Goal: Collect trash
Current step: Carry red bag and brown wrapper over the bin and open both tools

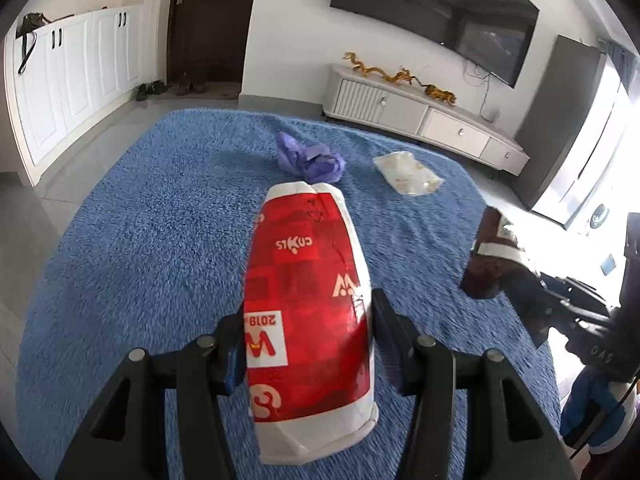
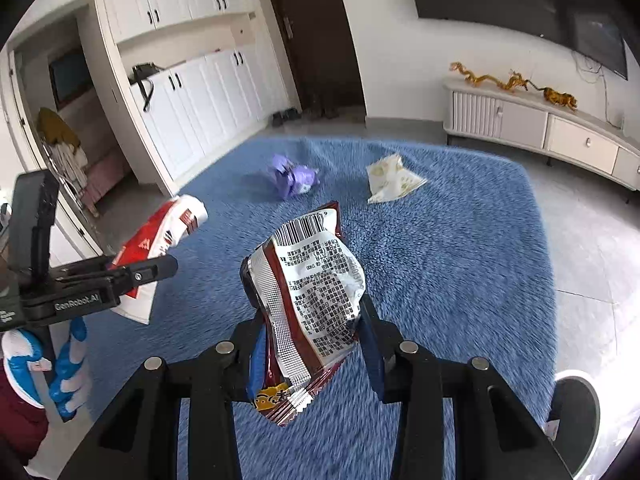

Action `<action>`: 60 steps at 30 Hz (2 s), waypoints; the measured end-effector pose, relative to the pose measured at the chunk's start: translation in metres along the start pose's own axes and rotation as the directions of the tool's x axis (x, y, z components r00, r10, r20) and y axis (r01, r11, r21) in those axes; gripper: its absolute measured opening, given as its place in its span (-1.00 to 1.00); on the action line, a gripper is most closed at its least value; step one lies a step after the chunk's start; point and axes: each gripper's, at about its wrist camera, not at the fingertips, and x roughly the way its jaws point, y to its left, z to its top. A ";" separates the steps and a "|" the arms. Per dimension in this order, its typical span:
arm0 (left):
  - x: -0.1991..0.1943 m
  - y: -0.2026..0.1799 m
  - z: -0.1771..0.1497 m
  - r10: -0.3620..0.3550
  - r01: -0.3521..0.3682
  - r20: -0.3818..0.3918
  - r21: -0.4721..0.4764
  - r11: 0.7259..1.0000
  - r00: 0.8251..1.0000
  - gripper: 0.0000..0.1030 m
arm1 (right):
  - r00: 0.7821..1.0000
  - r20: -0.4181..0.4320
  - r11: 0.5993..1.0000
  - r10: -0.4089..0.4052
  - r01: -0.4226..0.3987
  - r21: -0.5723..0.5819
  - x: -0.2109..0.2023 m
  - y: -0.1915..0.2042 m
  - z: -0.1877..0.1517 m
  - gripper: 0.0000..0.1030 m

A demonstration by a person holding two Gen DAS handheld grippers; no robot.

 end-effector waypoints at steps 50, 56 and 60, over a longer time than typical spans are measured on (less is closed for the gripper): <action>0.190 -0.432 -0.054 -0.286 0.456 -0.494 0.267 0.849 0.821 0.01 | 0.925 -0.184 0.655 -0.332 0.367 0.661 -0.103 -0.354 -0.222 0.33; 0.156 -0.409 -0.045 -0.316 0.443 -0.399 0.282 0.851 0.861 0.01 | 0.925 -0.165 0.650 -0.343 0.361 0.669 -0.109 -0.349 -0.218 0.42; 0.135 -0.384 -0.040 -0.337 0.442 -0.371 0.249 0.862 0.865 0.01 | 0.921 -0.173 0.663 -0.350 0.374 0.649 -0.107 -0.341 -0.209 0.49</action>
